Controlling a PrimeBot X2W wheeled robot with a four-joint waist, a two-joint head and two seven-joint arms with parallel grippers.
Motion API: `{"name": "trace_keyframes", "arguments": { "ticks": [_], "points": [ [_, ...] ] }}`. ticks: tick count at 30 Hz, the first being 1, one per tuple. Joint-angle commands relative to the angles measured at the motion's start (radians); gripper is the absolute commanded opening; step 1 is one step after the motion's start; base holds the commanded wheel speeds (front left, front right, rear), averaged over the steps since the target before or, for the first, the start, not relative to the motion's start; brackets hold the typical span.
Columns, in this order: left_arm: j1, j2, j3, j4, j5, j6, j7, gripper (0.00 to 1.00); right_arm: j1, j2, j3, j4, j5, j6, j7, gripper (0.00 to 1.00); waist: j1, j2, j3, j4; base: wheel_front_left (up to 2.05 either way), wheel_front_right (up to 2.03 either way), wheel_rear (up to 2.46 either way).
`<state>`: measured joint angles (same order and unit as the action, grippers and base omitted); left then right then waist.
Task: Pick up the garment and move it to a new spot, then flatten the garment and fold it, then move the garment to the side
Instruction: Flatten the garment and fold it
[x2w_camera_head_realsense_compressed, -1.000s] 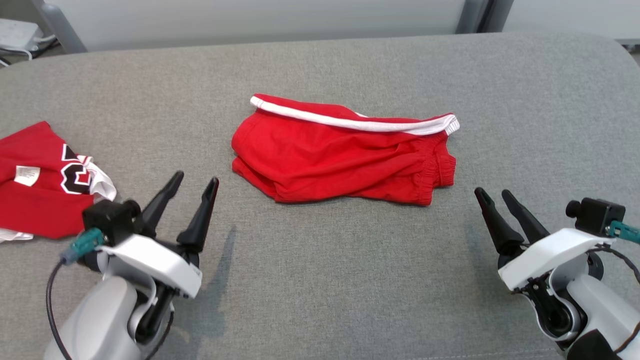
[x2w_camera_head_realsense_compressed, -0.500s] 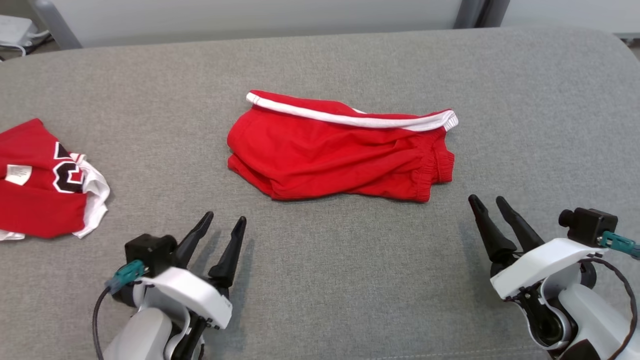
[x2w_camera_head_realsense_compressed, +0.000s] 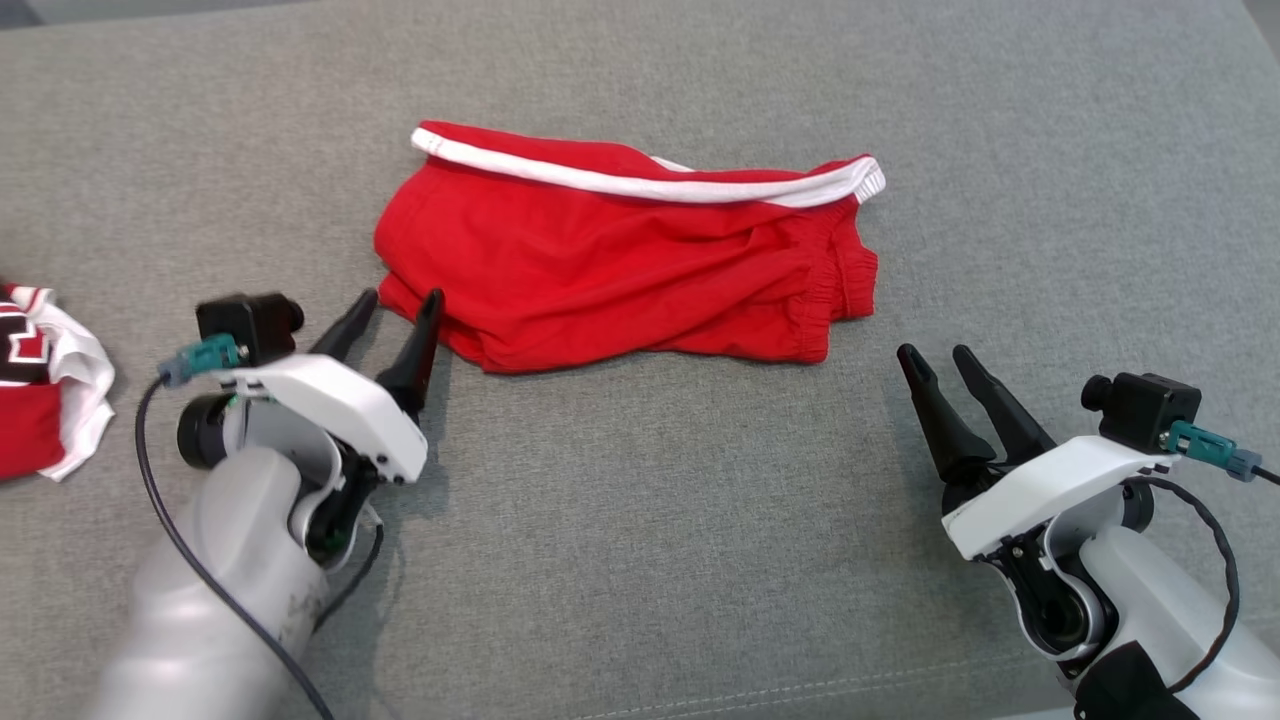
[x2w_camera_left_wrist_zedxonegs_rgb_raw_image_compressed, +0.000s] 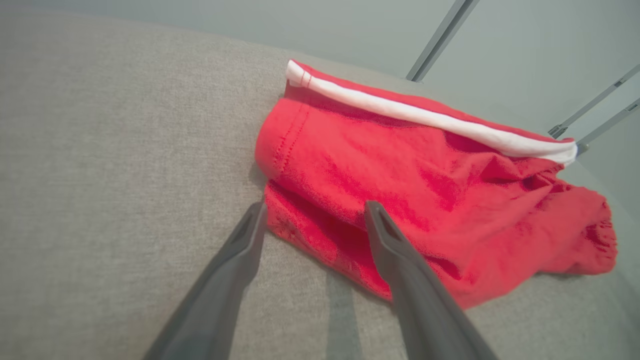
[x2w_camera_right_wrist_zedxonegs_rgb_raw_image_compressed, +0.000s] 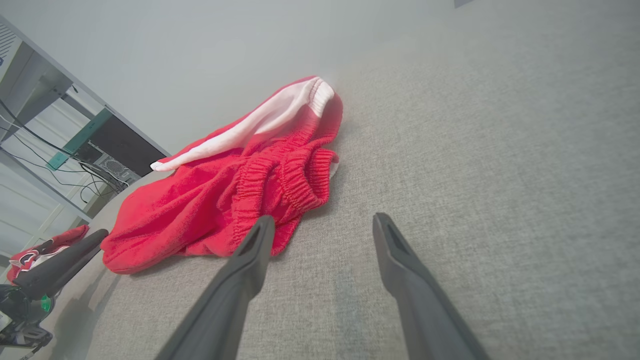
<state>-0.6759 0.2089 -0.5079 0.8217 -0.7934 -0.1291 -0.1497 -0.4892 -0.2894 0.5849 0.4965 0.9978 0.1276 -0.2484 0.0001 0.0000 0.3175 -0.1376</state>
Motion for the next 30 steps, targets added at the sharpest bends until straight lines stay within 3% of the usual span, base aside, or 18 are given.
{"name": "trace_keyframes", "arguments": {
  "ticks": [1,11,18,19,21,22,30],
  "points": [
    [-0.061,0.022,0.035,0.007,-0.009,0.006,0.006,1.0,-0.004,-0.001,0.0,-0.025,-0.01,0.003,-0.013,1.0,-0.0001,0.0,0.019,-0.013,0.0,0.0,0.0],
    [-0.165,-0.002,0.045,0.144,-0.067,0.001,0.071,1.0,-0.044,0.037,0.003,-0.046,-0.055,0.003,-0.013,1.0,-0.0001,0.0,0.066,-0.032,0.0,0.0,0.0],
    [-0.173,-0.044,0.044,0.158,-0.131,-0.001,0.108,0.98,-0.076,0.051,0.031,-0.04,-0.084,0.003,-0.013,1.0,-0.0001,0.0,0.086,-0.024,0.0,0.0,0.0],
    [-0.174,-0.047,0.038,0.153,-0.135,-0.001,0.111,0.8,-0.081,0.057,0.041,-0.034,-0.084,0.003,-0.013,1.0,-0.0001,0.0,0.09,-0.022,0.0,0.0,0.0],
    [-0.17,-0.052,0.029,0.138,-0.154,-0.001,0.118,0.11,-0.094,0.068,0.055,-0.02,-0.082,0.003,-0.013,1.0,-0.0001,0.0,0.094,-0.016,0.0,0.0,0.0],
    [-0.166,-0.055,0.019,0.126,-0.162,-0.001,0.125,0.0,-0.101,0.073,0.06,-0.013,-0.082,0.003,-0.013,1.0,-0.0001,0.0,0.097,-0.013,0.0,0.0,0.0],
    [-0.126,-0.043,-0.053,0.013,-0.25,-0.001,0.162,0.0,-0.132,0.098,-0.032,0.018,-0.183,0.003,-0.013,1.0,-0.0001,0.0,0.109,0.02,0.0,0.0,0.0]
  ]
}}
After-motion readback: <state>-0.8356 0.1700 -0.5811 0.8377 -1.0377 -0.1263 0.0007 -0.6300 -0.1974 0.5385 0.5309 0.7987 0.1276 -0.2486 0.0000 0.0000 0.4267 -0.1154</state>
